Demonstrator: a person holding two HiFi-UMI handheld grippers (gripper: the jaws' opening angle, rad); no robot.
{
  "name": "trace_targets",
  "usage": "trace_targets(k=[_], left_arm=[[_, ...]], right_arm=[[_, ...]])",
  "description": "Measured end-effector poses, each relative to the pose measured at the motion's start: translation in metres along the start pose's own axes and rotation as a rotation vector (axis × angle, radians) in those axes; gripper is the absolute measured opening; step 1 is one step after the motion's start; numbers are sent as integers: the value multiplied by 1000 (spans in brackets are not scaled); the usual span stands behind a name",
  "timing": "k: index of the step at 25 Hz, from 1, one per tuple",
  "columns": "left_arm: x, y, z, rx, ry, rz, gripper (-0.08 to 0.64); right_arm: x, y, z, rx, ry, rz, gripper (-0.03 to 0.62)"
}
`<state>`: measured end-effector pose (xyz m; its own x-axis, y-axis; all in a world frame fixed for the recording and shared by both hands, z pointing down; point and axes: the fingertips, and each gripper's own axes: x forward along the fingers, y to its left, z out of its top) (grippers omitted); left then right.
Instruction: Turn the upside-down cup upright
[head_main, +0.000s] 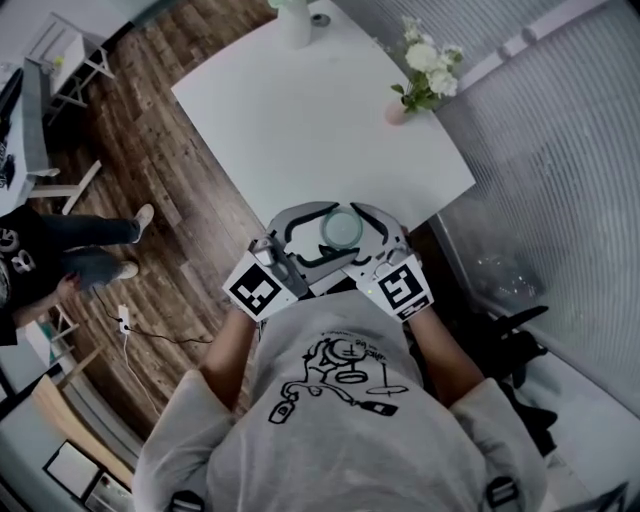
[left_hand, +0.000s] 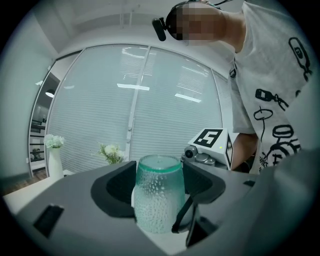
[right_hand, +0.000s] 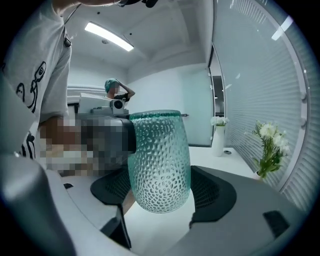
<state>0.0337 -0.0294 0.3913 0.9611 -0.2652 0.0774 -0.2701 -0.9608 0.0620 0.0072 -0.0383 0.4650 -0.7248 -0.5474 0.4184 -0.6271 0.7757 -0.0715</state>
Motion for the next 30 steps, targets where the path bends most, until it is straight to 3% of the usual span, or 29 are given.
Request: trace_targets(k=[13,30], left_arm=[[7,5,-41,0,30,-21,295],[11,9,-101,0,51,-19,293]], right_arm=[[19,-4,-40,58,60,20,370],[44,-6,-94,57,124,61,370]])
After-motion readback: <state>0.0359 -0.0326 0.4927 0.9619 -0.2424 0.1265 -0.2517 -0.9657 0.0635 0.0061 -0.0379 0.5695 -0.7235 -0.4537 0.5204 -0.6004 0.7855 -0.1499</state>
